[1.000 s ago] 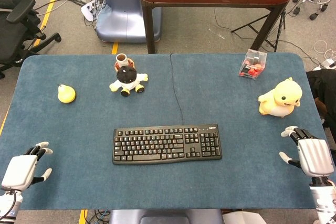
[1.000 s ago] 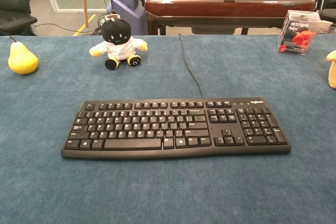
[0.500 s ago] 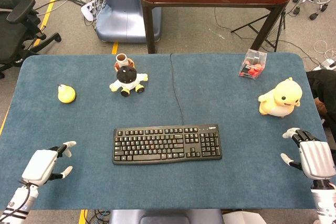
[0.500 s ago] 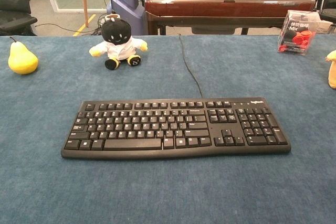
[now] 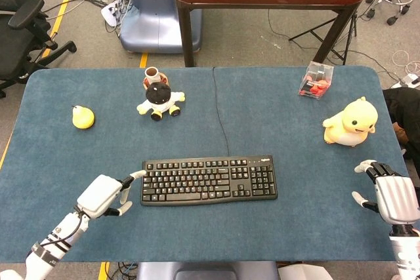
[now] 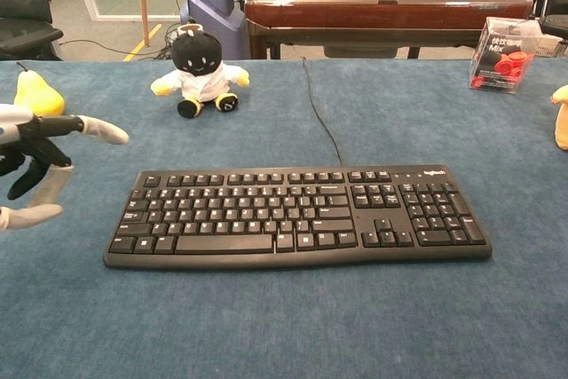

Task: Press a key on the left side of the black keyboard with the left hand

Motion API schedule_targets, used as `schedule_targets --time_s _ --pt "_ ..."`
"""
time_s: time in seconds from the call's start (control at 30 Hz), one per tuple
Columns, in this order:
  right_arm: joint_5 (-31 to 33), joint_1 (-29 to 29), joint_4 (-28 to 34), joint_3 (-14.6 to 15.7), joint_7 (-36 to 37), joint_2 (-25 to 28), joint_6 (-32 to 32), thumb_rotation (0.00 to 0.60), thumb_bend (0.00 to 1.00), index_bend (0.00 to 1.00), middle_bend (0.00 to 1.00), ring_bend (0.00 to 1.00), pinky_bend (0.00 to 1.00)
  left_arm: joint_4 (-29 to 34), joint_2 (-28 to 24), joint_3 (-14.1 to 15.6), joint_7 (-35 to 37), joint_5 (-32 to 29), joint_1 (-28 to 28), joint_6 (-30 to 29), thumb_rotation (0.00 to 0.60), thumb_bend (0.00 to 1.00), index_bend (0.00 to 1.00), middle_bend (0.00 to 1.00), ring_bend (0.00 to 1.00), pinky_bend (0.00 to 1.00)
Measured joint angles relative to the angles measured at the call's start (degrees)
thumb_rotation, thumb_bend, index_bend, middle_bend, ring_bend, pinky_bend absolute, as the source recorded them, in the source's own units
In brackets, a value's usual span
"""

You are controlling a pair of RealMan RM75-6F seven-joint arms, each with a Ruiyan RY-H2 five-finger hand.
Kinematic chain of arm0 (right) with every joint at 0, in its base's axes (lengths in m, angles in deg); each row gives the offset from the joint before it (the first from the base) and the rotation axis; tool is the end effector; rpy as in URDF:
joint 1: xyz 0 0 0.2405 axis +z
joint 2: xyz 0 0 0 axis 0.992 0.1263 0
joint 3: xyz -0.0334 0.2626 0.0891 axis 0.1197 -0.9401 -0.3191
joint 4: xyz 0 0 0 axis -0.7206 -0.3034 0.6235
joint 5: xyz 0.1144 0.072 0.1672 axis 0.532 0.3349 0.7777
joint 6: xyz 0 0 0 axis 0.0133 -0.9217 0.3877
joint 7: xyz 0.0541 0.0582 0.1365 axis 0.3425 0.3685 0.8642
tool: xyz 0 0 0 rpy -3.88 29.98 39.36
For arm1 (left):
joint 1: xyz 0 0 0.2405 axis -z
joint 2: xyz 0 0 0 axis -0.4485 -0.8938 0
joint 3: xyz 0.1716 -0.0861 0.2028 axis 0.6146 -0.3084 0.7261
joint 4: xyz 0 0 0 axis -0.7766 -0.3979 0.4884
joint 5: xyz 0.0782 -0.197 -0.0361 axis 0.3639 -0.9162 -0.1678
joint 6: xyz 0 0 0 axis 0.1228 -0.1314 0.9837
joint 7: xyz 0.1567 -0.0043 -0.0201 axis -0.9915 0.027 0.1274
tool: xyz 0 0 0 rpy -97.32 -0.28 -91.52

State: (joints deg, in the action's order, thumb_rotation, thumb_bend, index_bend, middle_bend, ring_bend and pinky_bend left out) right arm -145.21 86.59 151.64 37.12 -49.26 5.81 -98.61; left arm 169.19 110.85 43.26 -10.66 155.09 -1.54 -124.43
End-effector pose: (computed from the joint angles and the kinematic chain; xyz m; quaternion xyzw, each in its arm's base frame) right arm -0.3345 -0.1954 0.1637 0.5971 -0.3553 0.3726 0.6151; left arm -0.2188 0.2623 0.0594 -0.7685 -0.3926 -0.3723 0.3416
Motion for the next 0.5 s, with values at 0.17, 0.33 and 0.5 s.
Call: schedule_targets --time_s 0.17,0.33,0.5 --pt "0.0 0.1 -0.1 0.0 0.2 0.1 0.2 0.6 0.07 0.41 0.35 0.34 0.64 0.8 0.6 -0.3 -0.4 -2.5 3.0 5.1 0.6 0.48 0.11 0.82 0.83 1.0" --pt "-0.1 0.1 0.0 0.0 0.4 0.2 0.3 0.6 0.07 0.41 0.35 0.34 0.64 2.0 0.4 -0.7 -0.2 -6.2 6.4 10.7 0.6 0.58 0.1 0.83 0.84 1.0" --pt "-0.2 0.1 0.1 0.1 0.5 0.2 0.3 0.6 0.07 0.41 0.35 0.34 0.64 3.4 -0.1 -1.1 -2.3 -10.9 9.7 15.4 0.6 0.68 0.07 0.83 0.85 1.0"
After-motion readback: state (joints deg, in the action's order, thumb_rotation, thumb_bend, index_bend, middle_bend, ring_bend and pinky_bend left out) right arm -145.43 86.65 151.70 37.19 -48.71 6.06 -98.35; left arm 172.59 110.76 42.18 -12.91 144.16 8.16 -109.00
